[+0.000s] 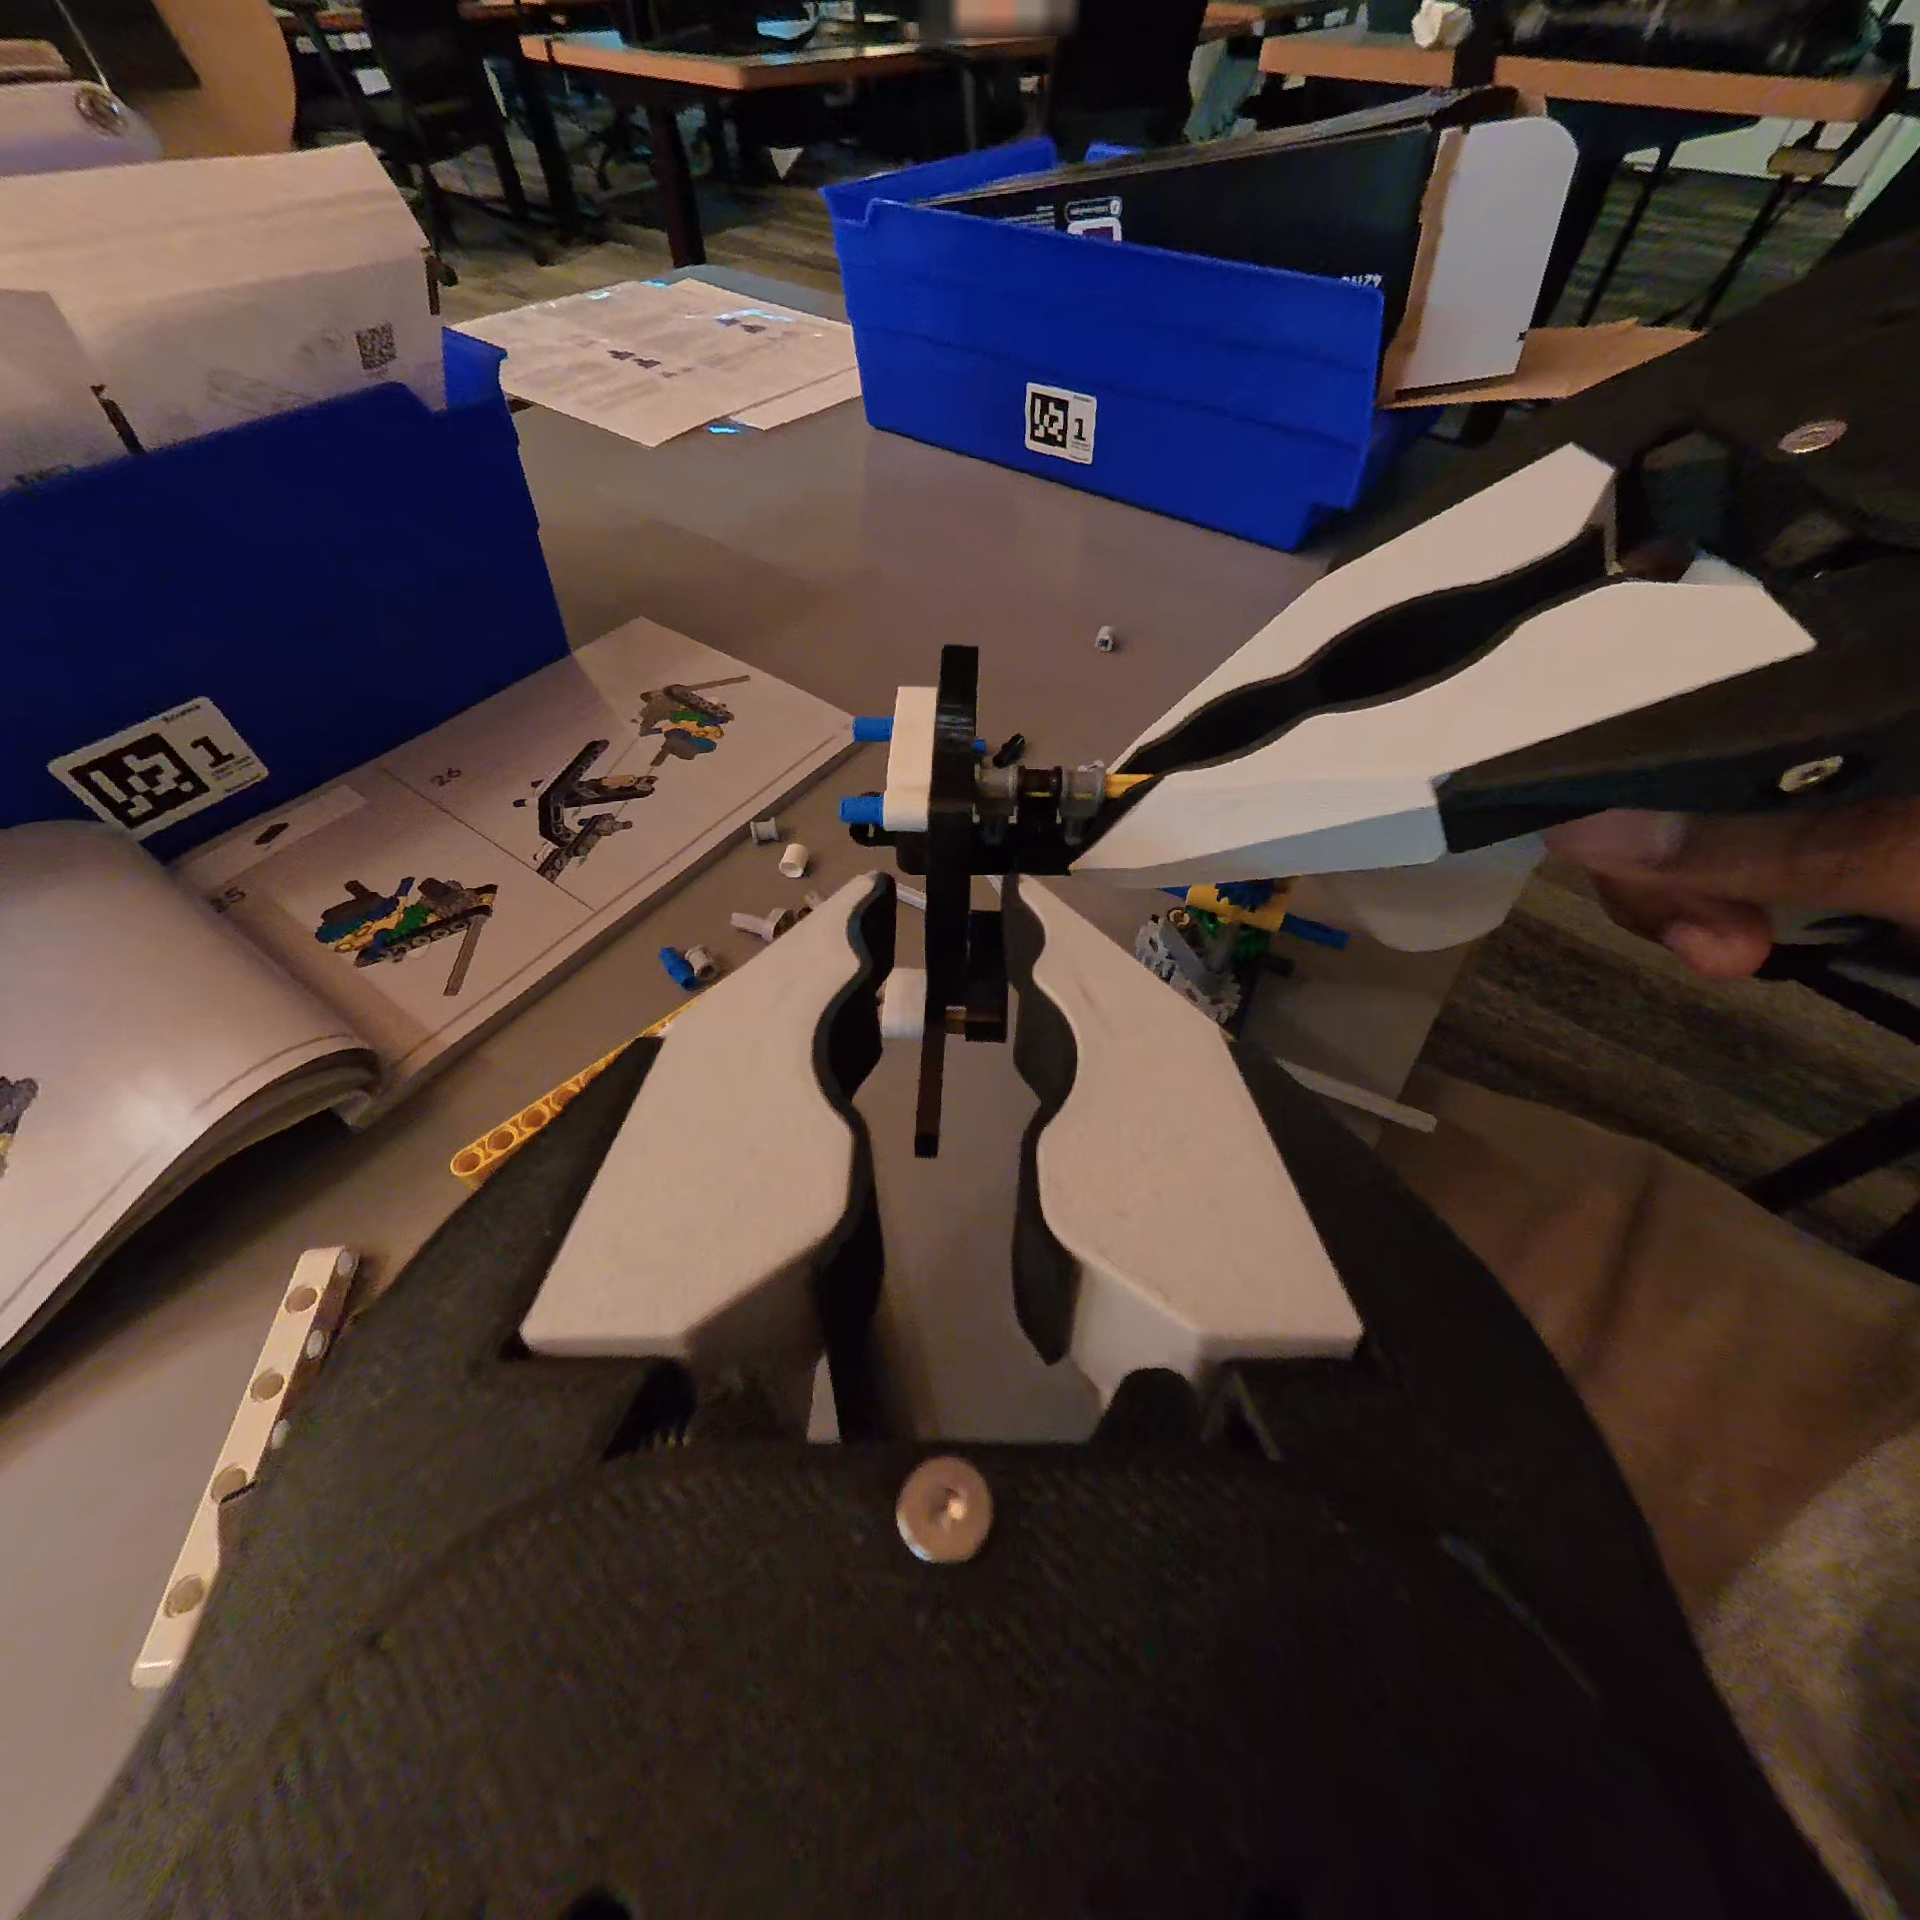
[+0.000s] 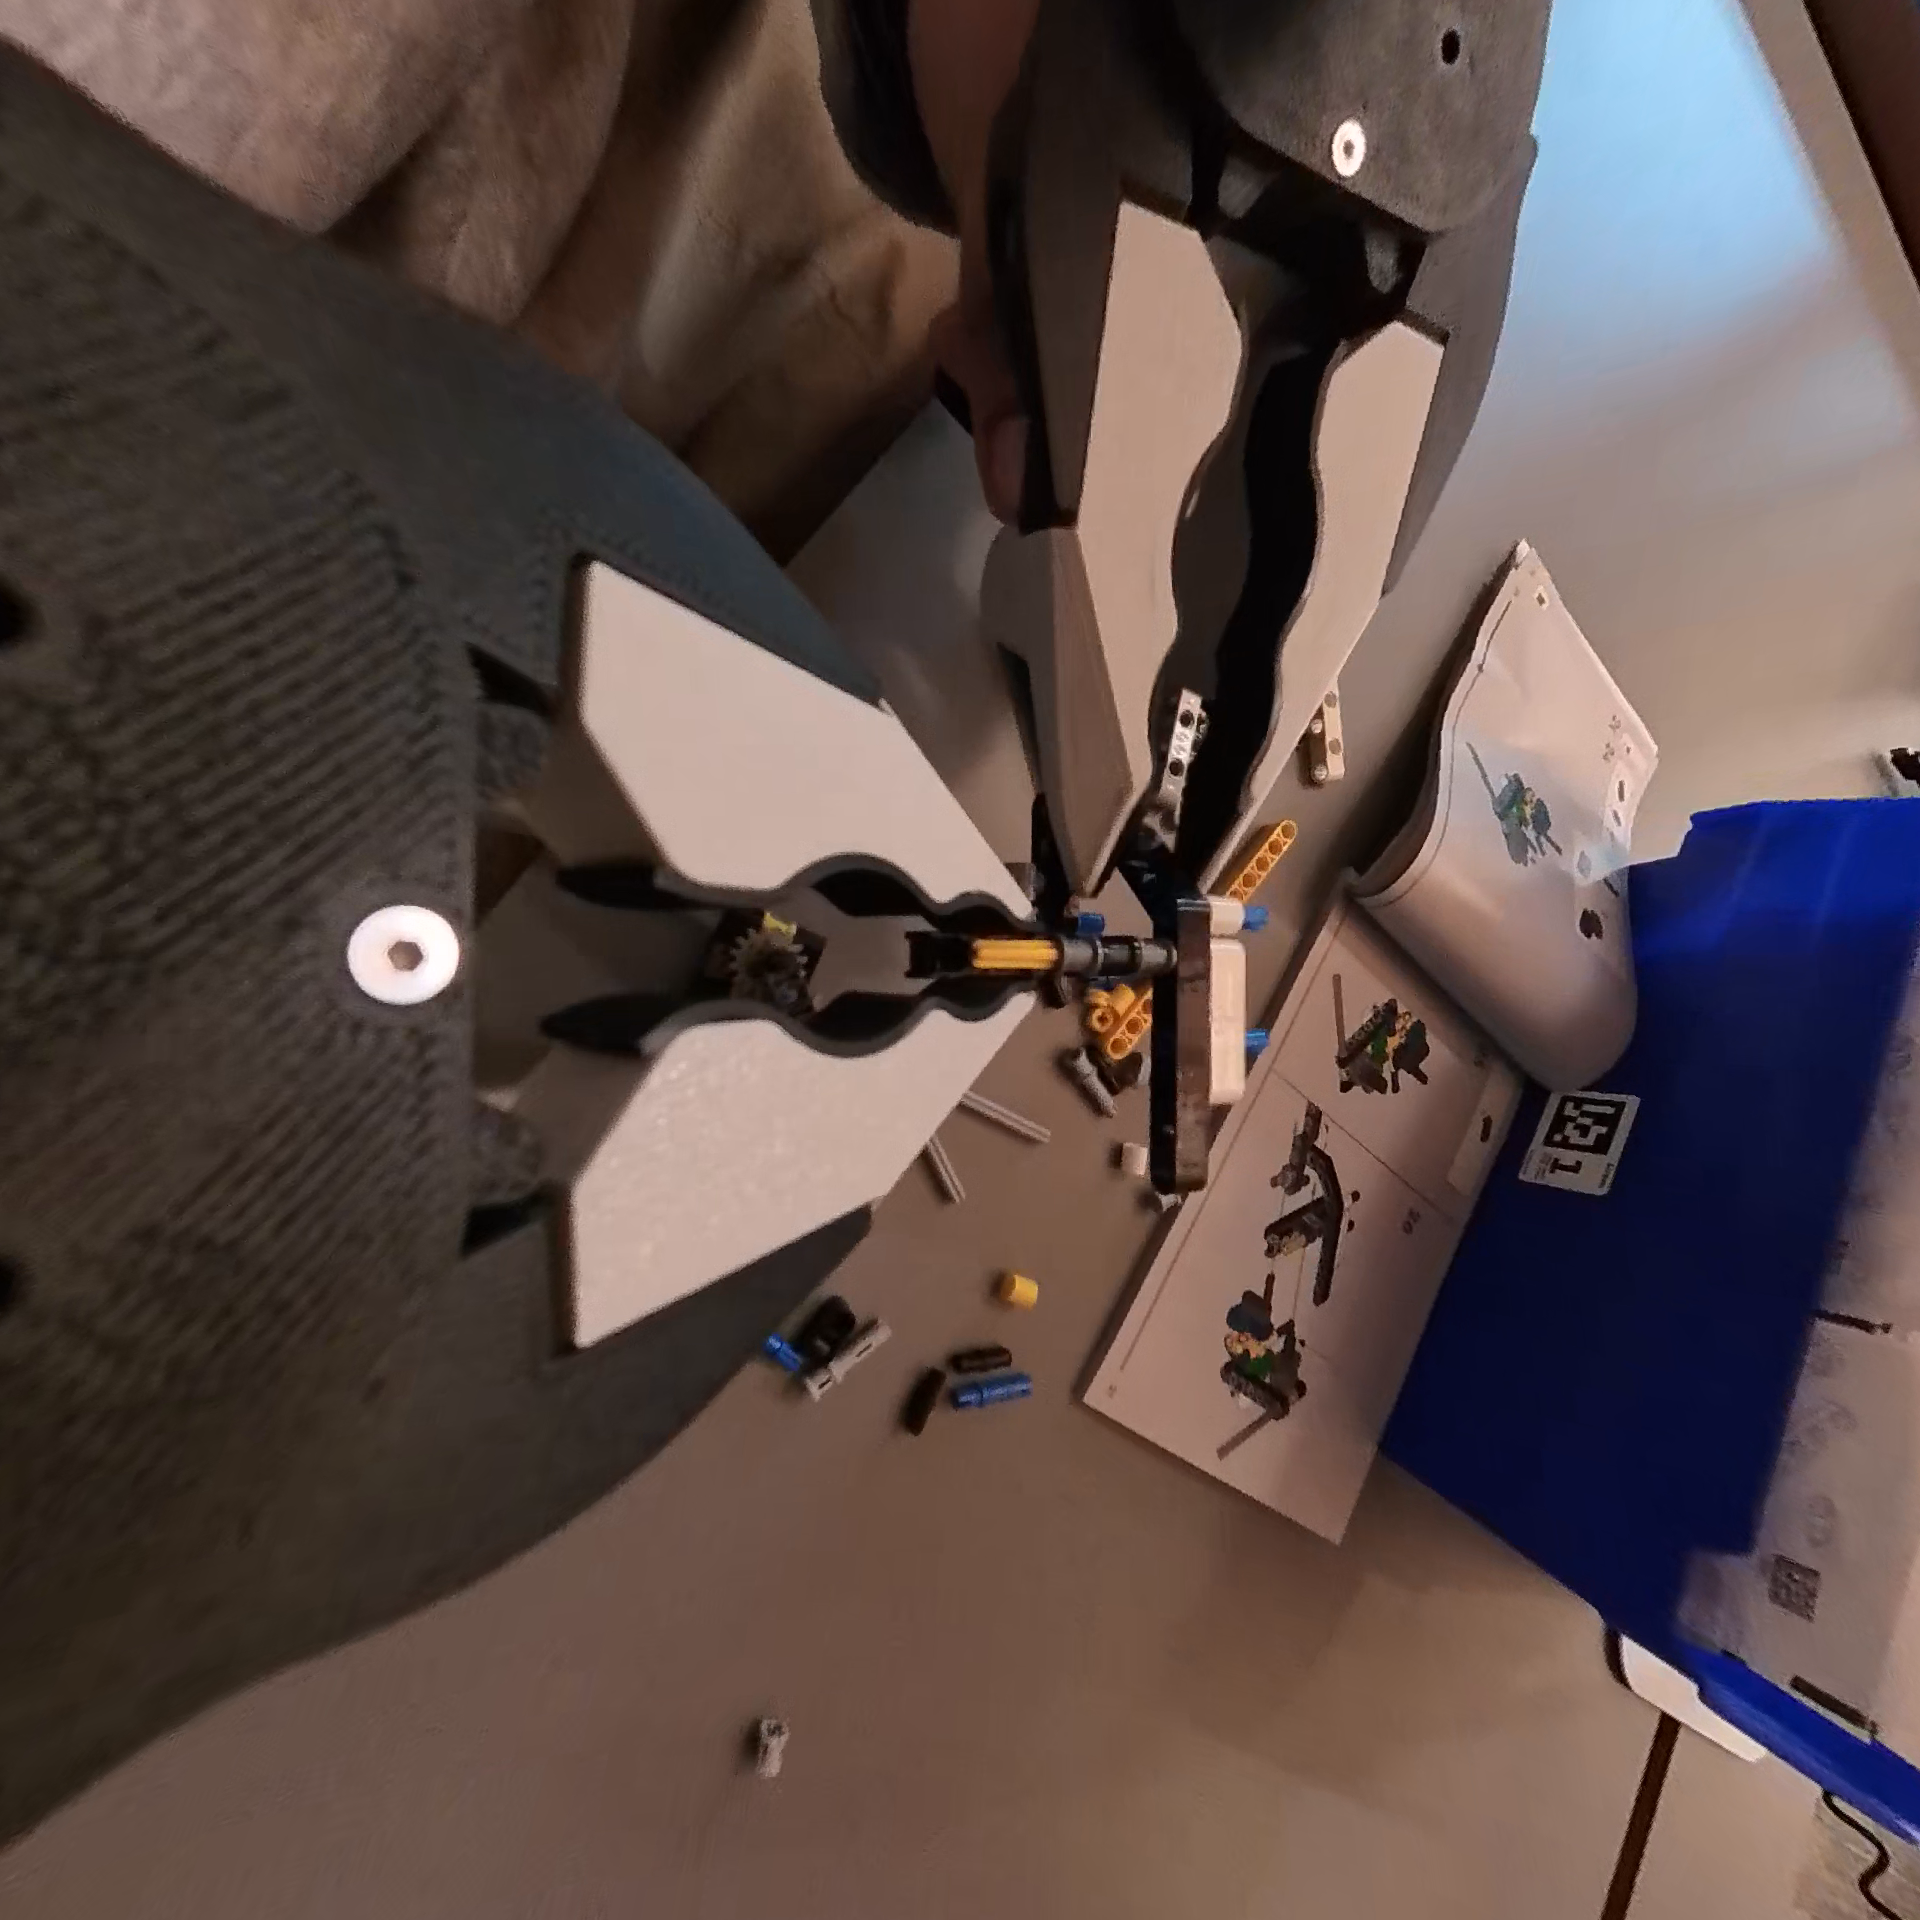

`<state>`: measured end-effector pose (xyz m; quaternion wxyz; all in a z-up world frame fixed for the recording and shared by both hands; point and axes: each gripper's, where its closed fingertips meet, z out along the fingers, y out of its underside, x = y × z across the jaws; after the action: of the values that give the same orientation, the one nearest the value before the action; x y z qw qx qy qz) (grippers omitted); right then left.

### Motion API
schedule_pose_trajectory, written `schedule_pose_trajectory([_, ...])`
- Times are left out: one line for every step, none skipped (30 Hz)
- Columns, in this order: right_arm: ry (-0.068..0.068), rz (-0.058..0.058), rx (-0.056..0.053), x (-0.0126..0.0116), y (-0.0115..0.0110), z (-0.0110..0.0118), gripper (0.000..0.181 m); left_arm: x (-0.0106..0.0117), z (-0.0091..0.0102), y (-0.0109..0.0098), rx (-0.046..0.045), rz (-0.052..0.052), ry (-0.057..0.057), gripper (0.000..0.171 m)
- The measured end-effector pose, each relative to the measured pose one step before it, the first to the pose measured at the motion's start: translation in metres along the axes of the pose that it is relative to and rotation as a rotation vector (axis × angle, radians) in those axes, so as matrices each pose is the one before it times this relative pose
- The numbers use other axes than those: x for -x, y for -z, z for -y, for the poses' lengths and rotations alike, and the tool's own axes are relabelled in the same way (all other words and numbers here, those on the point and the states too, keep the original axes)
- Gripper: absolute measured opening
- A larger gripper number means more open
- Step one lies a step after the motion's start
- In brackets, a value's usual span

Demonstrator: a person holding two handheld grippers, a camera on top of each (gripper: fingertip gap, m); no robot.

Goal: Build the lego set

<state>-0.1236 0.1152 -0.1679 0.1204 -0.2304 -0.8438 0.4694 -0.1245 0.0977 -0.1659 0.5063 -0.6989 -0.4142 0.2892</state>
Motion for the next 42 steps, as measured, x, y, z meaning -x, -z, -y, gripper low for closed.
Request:
schedule_pose_trajectory([0.0027, 0.0003, -0.0024, 0.00069, 0.00035, 0.00047, 0.006, -0.0004, -0.00071, -0.00032, 0.00166, -0.0021, 0.0037, 0.018])
schedule_pose_trajectory([0.0036, 0.0003, -0.0026, 0.00085, 0.00029, 0.00041, 0.006, -0.00026, -0.00097, -0.00049, 0.00344, -0.001, 0.0031, 0.018])
schedule_pose_trajectory([0.0045, -0.0001, -0.0019, 0.00055, 0.00015, 0.0002, 0.006, -0.00022, -0.00053, -0.00024, 0.00069, -0.0006, 0.0016, 0.017])
schedule_pose_trajectory([0.0053, -0.0003, -0.0014, 0.00051, 0.00011, 0.00019, 0.006, -0.00006, -0.00018, -0.00005, -0.00104, 0.0011, 0.0004, 0.017])
schedule_pose_trajectory([0.0045, 0.0002, -0.002, 0.00019, 0.00024, 0.00017, 0.006, 0.00017, -0.00015, 0.00012, -0.00091, 0.0022, -0.0001, 0.016])
schedule_pose_trajectory([0.001, 0.0018, -0.0026, 0.00035, 0.00015, 0.00028, 0.006, 0.00011, 0.00019, 0.00015, -0.0021, 0.0012, -0.0001, 0.015])
schedule_pose_trajectory([-0.0016, 0.0049, -0.0026, 0.00065, 0.0001, 0.00031, 0.006, -0.00005, 0.00033, 0.0002, -0.00252, -0.0005, 0.0002, 0.014])
schedule_pose_trajectory([-0.002, 0.0054, -0.0017, 0.00088, 0.00008, 0.00012, 0.006, 0.0002, 0.00003, 0.0001, -0.00054, -0.0002, 0.0004, 0.013])
schedule_pose_trajectory([0.0006, 0.0033, -0.0012, 0.00073, -0.00003, 0.00013, 0.006, 0.0005, -0.00029, -0.00003, 0.00084, 0.0014, 0.0009, 0.012])
schedule_pose_trajectory([0.0031, 0.0002, -0.0015, 0.00065, 0.0, 0.00015, 0.006, 0.00055, -0.00035, -0.00011, 0.00072, 0.0012, 0.0016, 0.011])
schedule_pose_trajectory([0.0035, -0.0016, -0.0013, 0.00047, -0.00014, 0.00021, 0.006, 0.00048, -0.0004, -0.00011, 0.00119, 0.0002, 0.0027, 0.01])
schedule_pose_trajectory([0.003, -0.0006, -0.0011, 0.00056, -0.00021, 0.00012, 0.006, 0.00049, -0.00052, -0.00005, 0.00119, -0.0006, 0.0035, 0.01])
schedule_pose_trajectory([0.0022, -0.0004, -0.0007, 0.00051, -0.00015, 0.00005, 0.006, 0.00004, -0.00007, 0.0001, -0.00041, -0.003, 0.0037, 0.009])
schedule_pose_trajectory([0.002, -0.0006, -0.0005, 0.00032, -0.00027, -0.00001, 0.006, -0.00004, -0.00004, 0.00009, -0.00061, -0.0033, 0.0042, 0.009])
schedule_pose_trajectory([0.0017, -0.0008, -0.001, 0.00031, -0.00012, -0.00006, 0.006, -0.0002, -0.00004, 0.00008, -0.00059, -0.0033, 0.0033, 0.008])
schedule_pose_trajectory([0.0015, -0.0012, -0.0013, -0.00001, 0.00003, 0.00011, 0.006, -0.00031, 0.00001, 0.00004, -0.00015, -0.002, 0.0016, 0.007])
schedule_pose_trajectory([0.0016, -0.001, -0.0011, 0.00002, 0.0001, 0.00016, 0.006, -0.00046, 0.00003, -0.0001, -0.00002, -0.0026, -0.0011, 0.006])
schedule_pose_trajectory([0.0015, -0.0011, -0.0006, -0.00018, 0.0, 0.00006, 0.006, -0.00018, 0.0001, -0.00004, -0.00087, 0.0003, -0.0021, 0.006])
schedule_pose_trajectory([0.001, -0.001, -0.0009, -0.00022, 0.00023, 0.00018, 0.006, -0.00011, 0.00024, 0.0, -0.00218, 0.0002, -0.0027, 0.006])
schedule_pose_trajectory([0.0002, -0.0004, -0.0015, -0.00013, 0.00022, 0.00013, 0.005, -0.00023, 0.00022, 0.00001, -0.00207, -0.0004, -0.0021, 0.006])
schedule_pose_trajectory([0.0002, 0.0001, -0.0012, -0.00015, 0.00019, 0.00012, 0.005, -0.00019, 0.00017, -0.00006, -0.00135, -0.0011, -0.0014, 0.006])
schedule_pose_trajectory([0.0006, 0.0004, -0.0014, -0.00004, 0.00027, 0.00021, 0.005, -0.00016, 0.00038, 0.0002, -0.00295, -0.0009, -0.0012, 0.006])
schedule_pose_trajectory([0.001, 0.001, -0.003, 0.0001, 0.0003, 0.00059, 0.006, 0.00012, 0.00087, 0.00033, -0.00566, 0.0004, -0.0015, 0.006])
schedule_pose_trajectory([0.0017, 0.0007, -0.0044, 0.00022, 0.0004, 0.00068, 0.006, 0.0003, 0.00074, 0.00044, -0.00483, 0.0009, -0.0019, 0.005])
schedule_pose_trajectory([0.0025, 0.0004, -0.0049, 0.00017, 0.00059, 0.00085, 0.006, 0.00033, 0.00058, 0.00032, -0.00304, 0.0004, -0.0012, 0.005])
schedule_pose_trajectory([0.0024, 0.0015, -0.0048, 0.00038, 0.00042, 0.00071, 0.007, 0.00066, 0.00087, 0.00057, -0.00425, 0.0015, 0.0006, 0.005])
schedule_pose_trajectory([0.0005, 0.0037, -0.0045, 0.00064, 0.0004, 0.00081, 0.009, 0.00095, 0.00105, 0.00071, -0.00607, 0.002, 0.0016, 0.005])
schedule_pose_trajectory([-0.0021, 0.0058, -0.0051, 0.00092, 0.00047, 0.00083, 0.012, 0.00082, 0.00113, 0.00066, -0.00557, 0.0, 0.0019, 0.005])
schedule_pose_trajectory([-0.003, 0.0057, -0.0058, 0.00062, 0.00046, 0.00091, 0.015, 0.00091, 0.00067, 0.00071, -0.00264, -0.0009, 0.0017, 0.005])
schedule_pose_trajectory([-0.0017, 0.0028, -0.0053, 0.00008, 0.00057, 0.0008, 0.018, 0.00122, 0.00035, 0.00058, -0.00132, 0.0001, 0.0008, 0.006])
schedule_pose_trajectory([0.0, -0.0013, -0.0056, -0.00074, 0.00088, 0.0009, 0.02, 0.00133, 0.00022, 0.00053, -0.00015, 0.0004, -0.0008, 0.006])
schedule_pose_trajectory([0.0008, -0.0034, -0.0082, -0.00151, 0.0011, 0.00128, 0.021, 0.00167, -0.00002, 0.00048, 0.00037, 0.0017, -0.0009, 0.006])
schedule_pose_trajectory([-0.0003, -0.0028, -0.0108, -0.00176, 0.00151, 0.00157, 0.022, 0.00183, -0.00006, 0.00061, -0.00049, 0.0014, -0.0007, 0.006])
schedule_pose_trajectory([-0.0033, -0.0008, -0.0131, -0.00219, 0.00186, 0.00198, 0.023, 0.00173, 0.00009, 0.00051, -0.00146, -0.0003, -0.0008, 0.006])
schedule_pose_trajectory([-0.0054, 0.0047, -0.0173, -0.00209, 0.00209, 0.00258, 0.026, 0.00116, 0.00026, 0.00061, -0.00225, -0.0047, -0.001, 0.005])
schedule_pose_trajectory([-0.0098, 0.0097, -0.0196, -0.00189, 0.00229, 0.00261, 0.031, 0.00041, 0.00095, 0.00071, -0.00549, -0.0103, 0.0014, 0.005])
schedule_pose_trajectory([-0.016, 0.0159, -0.0213, -0.00168, 0.00235, 0.00272, 0.036, 0.00011, 0.0011, 0.00078, -0.00592, -0.0114, 0.0044, 0.005])
schedule_pose_trajectory([-0.0216, 0.0218, -0.0247, -0.00127, 0.00249, 0.00309, 0.034, 0.00134, 0.00051, 0.00074, -0.00152, -0.0029, 0.0067, 0.005])
schedule_pose_trajectory([-0.0274, 0.0175, -0.0279, -0.0024, 0.00337, 0.00369, 0.034, 0.00247, -0.00032, 0.00081, 0.00264, 0.0041, 0.0009, 0.005])
schedule_pose_trajectory([-0.03, 0.0197, -0.0305, -0.00261, 0.00367, 0.00415, 0.035, 0.003, -0.00002, 0.00079, 0.0001, 0.0071, -0.0019, 0.005])
schedule_pose_trajectory([-0.0303, 0.025, -0.031, -0.00187, 0.00386, 0.0042, 0.036, 0.0028, 0.00031, 0.00088, -0.00287, 0.0054, -0.0003, 0.006])
schedule_pose_trajectory([-0.0288, 0.0175, -0.03, -0.00303, 0.00394, 0.00409, 0.037, 0.00268, 0.00046, 0.0008, -0.00285, 0.0035, 0.0036, 0.006])
